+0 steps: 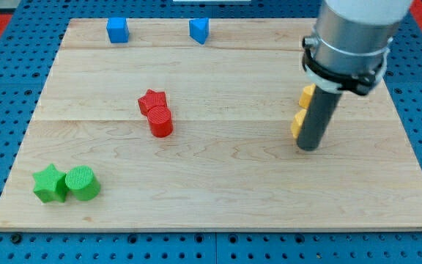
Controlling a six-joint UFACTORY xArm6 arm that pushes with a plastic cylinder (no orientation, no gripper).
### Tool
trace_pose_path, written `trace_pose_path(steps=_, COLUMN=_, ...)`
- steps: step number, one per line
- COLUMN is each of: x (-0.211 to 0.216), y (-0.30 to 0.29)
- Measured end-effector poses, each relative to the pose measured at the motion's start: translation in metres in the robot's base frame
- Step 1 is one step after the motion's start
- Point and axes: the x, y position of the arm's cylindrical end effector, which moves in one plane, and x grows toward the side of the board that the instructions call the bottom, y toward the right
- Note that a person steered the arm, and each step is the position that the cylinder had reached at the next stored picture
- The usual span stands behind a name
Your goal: Slide the blue triangle towards the blue cube
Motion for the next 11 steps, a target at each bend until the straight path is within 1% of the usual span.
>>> trace_pose_path(steps=1, x=-0.015, y=-0.003)
trace_pose_path(steps=2, x=0.015, y=0.024)
trace_pose_path(steps=3, x=-0.015, y=0.108)
trace_pose_path(steps=4, x=-0.088, y=0.139)
trace_pose_path(steps=5, x=-0.156, y=0.127)
trace_pose_path(steps=6, x=-0.209, y=0.06)
trace_pose_path(steps=7, x=-0.256, y=-0.034)
trace_pose_path(steps=8, x=-0.272, y=-0.121)
trace_pose_path(steps=9, x=-0.269, y=-0.203)
trace_pose_path(steps=10, x=-0.267, y=-0.257)
trace_pose_path(steps=11, x=-0.283, y=-0.278)
